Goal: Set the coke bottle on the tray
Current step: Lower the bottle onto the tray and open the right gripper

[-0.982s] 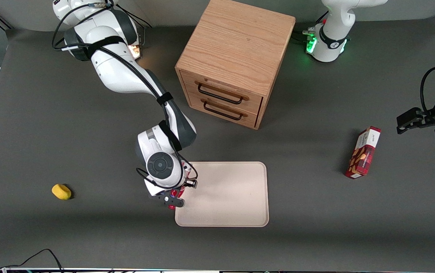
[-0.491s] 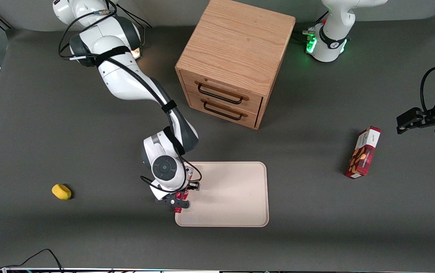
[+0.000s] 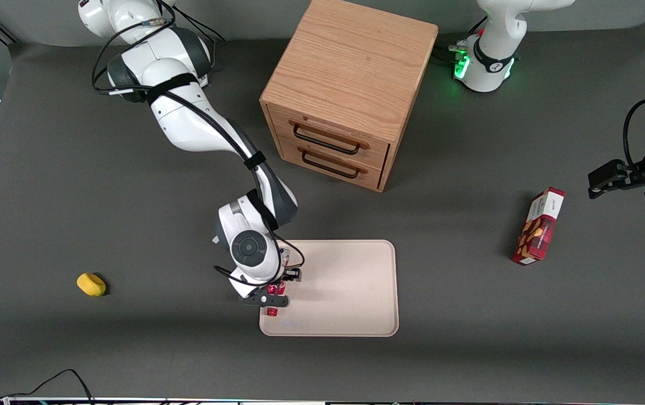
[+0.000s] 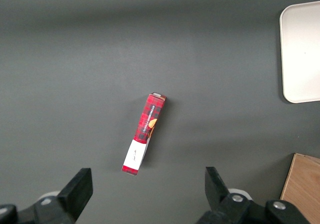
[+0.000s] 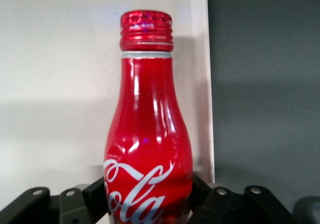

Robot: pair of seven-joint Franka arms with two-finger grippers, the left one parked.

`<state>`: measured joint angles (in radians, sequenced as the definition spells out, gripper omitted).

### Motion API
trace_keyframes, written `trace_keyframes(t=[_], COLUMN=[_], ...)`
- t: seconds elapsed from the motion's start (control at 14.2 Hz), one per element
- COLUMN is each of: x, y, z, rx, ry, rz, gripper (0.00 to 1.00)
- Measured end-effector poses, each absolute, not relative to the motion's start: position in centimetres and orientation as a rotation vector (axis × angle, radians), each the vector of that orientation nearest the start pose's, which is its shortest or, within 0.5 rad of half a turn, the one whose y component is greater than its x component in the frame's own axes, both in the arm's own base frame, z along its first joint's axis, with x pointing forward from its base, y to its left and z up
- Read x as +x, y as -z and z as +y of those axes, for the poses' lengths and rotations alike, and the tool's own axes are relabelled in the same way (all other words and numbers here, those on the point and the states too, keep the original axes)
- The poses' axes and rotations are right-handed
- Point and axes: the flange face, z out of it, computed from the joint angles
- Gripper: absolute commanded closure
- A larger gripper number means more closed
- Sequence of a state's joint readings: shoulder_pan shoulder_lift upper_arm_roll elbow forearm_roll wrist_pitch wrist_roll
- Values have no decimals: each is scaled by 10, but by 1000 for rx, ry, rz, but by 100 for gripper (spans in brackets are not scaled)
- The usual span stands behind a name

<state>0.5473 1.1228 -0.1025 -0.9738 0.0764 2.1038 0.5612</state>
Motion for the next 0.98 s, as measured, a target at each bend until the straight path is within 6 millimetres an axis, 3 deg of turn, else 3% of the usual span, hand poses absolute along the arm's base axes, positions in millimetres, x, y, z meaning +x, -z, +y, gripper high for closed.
trace_keyframes(t=[0.98], x=[695], y=[-177], z=[368], rx=[-3147], ry=[56], rz=[153], gripper=[0])
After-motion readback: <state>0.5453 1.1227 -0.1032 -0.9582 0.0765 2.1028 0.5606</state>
